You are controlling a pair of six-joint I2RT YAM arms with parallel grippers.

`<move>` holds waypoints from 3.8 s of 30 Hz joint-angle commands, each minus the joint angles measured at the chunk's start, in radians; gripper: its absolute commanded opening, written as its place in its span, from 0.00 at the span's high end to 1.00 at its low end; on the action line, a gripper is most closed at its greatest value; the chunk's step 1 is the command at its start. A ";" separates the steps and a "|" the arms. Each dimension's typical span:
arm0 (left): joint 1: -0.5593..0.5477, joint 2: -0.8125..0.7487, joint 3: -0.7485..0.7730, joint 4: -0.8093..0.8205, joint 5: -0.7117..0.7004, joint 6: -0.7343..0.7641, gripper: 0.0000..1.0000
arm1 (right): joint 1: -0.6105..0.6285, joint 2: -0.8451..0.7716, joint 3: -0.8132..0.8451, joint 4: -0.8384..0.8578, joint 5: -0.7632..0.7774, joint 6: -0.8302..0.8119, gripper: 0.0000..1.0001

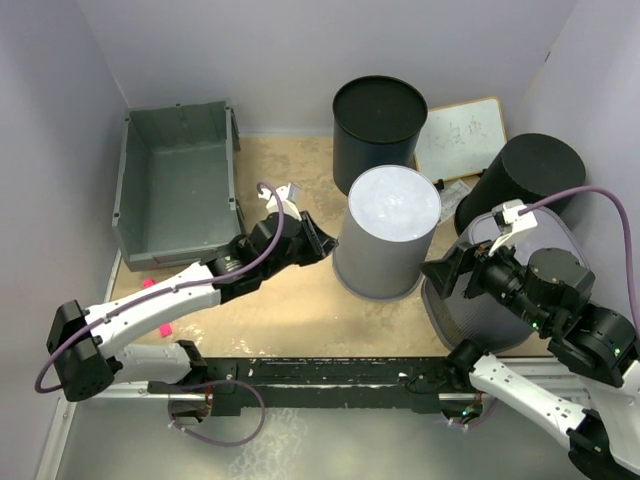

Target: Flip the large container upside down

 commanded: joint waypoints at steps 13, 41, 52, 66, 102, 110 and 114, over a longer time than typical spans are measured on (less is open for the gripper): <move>0.016 0.305 0.240 0.027 -0.018 0.083 0.82 | 0.000 0.009 -0.010 0.092 -0.020 0.001 0.12; 0.597 0.257 0.461 -0.532 -0.258 0.444 0.29 | 0.001 0.009 -0.051 0.159 -0.040 0.018 0.12; 0.634 0.534 0.599 -0.486 -0.197 0.608 0.47 | 0.001 0.002 -0.061 0.154 -0.046 0.043 0.12; 0.616 0.290 0.668 -0.438 0.229 0.451 1.00 | 0.000 0.001 -0.061 0.147 -0.023 0.047 0.12; 0.621 -0.302 -0.315 0.907 0.541 -0.737 1.00 | 0.000 0.022 -0.101 0.203 -0.056 0.040 0.12; 0.627 -0.362 -0.275 0.522 0.549 -0.507 0.78 | 0.001 0.014 -0.101 0.192 -0.051 0.042 0.11; 0.628 -0.386 -0.143 0.164 0.487 -0.281 0.50 | 0.001 0.011 -0.101 0.190 -0.050 0.042 0.11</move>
